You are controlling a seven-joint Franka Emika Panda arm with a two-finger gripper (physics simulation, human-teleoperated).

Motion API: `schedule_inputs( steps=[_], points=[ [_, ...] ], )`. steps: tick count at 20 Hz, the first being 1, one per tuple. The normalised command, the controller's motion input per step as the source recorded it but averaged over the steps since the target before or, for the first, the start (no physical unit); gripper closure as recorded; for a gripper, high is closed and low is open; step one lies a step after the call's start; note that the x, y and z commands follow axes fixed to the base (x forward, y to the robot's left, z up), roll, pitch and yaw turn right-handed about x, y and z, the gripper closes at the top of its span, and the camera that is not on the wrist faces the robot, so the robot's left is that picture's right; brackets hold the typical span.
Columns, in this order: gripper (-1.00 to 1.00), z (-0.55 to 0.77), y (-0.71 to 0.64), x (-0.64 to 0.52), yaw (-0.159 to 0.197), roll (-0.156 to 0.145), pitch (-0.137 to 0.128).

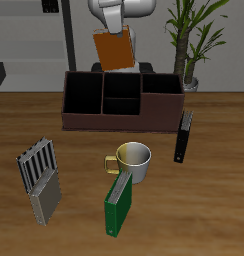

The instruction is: Place the orange book into the back desk caddy's back compartment

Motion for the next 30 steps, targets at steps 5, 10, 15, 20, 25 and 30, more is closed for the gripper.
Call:
schedule_inputs(
  steps=[5, 10, 15, 20, 25, 30],
  points=[
    [1.0, -0.14, 0.08, -0.01, 0.004, 0.021, 0.032],
    [1.0, -0.15, -0.02, -0.02, 0.009, 0.007, 0.024],
    [1.0, -0.06, -0.05, 0.01, -0.007, -0.008, 0.02],
    [1.0, -0.05, -0.07, 0.03, -0.018, -0.01, 0.007],
    [1.0, -0.09, -0.02, 0.07, -0.015, 0.001, 0.008],
    [1.0, -0.15, 0.05, 0.02, 0.0, 0.014, 0.026]
  ],
)
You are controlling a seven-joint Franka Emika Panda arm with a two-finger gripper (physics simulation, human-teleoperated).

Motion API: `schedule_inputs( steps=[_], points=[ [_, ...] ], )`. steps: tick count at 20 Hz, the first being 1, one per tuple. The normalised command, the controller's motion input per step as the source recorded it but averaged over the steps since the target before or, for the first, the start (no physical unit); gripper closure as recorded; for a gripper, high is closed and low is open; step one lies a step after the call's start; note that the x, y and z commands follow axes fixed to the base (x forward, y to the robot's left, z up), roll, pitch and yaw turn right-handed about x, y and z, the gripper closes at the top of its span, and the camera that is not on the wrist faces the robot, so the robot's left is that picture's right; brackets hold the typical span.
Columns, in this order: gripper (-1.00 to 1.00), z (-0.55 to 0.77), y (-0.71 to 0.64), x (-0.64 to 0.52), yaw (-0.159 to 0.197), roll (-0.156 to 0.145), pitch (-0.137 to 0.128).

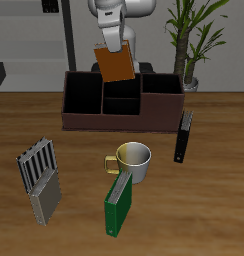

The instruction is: Place the orange book into the back desk caddy's back compartment

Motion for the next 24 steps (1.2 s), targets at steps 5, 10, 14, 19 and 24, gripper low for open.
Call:
schedule_inputs(
  steps=[5, 10, 14, 19, 24],
  points=[
    [1.0, -0.1, 0.02, 0.03, 0.011, 0.01, 0.016],
    [1.0, -0.14, 0.04, -0.01, 0.006, 0.014, 0.031],
    [1.0, -0.2, 0.01, -0.05, 0.016, 0.004, 0.038],
    [1.0, -0.12, 0.0, 0.0, -0.006, -0.003, 0.032],
    [1.0, -0.17, -0.05, -0.01, 0.004, -0.009, 0.035]
  ],
)
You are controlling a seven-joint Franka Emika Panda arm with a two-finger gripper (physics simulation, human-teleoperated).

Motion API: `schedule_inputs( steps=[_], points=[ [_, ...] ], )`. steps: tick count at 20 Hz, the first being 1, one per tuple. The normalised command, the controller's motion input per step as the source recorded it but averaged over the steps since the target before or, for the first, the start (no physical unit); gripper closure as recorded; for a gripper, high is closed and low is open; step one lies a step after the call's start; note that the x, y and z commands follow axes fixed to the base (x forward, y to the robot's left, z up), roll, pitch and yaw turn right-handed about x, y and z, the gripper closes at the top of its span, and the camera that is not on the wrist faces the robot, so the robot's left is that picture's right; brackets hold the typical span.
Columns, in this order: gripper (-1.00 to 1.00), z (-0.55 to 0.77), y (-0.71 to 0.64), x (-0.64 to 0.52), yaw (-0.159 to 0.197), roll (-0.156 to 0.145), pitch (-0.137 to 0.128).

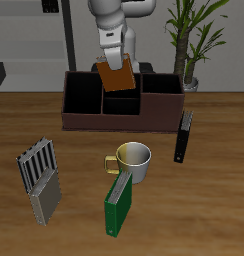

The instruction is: Place the orange book into the back desk caddy's back compartment

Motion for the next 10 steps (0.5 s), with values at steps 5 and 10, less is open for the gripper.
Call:
schedule_inputs(
  steps=[5, 10],
  points=[
    [1.0, -0.26, -0.05, 0.07, 0.001, -0.014, 0.04],
    [1.0, -0.17, -0.02, 0.05, 0.007, 0.0, 0.027]
  ],
)
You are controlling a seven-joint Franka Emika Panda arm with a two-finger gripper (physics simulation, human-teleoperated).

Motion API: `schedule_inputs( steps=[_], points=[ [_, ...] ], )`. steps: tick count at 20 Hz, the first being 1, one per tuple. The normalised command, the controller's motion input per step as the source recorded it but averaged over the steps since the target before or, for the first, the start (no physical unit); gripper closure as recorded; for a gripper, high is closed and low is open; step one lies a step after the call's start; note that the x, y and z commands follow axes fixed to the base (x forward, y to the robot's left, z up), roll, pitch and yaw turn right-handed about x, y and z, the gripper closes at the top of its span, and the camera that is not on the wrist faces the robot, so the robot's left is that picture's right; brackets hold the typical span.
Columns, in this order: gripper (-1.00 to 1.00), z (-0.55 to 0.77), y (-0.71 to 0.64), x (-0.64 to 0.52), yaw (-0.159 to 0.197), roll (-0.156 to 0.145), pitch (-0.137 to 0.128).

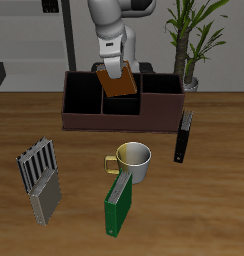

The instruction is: Place the orange book into the back desk caddy's back compartment

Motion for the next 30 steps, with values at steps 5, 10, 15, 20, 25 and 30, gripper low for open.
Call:
schedule_inputs(
  steps=[5, 10, 15, 20, 25, 30],
  points=[
    [1.0, -0.12, 0.03, 0.03, 0.002, 0.002, 0.019],
    [1.0, -0.07, 0.05, 0.05, -0.005, 0.007, 0.016],
    [1.0, -0.15, 0.1, 0.02, -0.023, 0.009, 0.034],
    [1.0, -0.13, 0.11, 0.02, -0.001, 0.01, 0.03],
    [1.0, -0.22, 0.14, 0.03, -0.021, 0.005, 0.057],
    [-1.0, -0.07, 0.05, 0.01, -0.074, -0.007, 0.049]
  ],
)
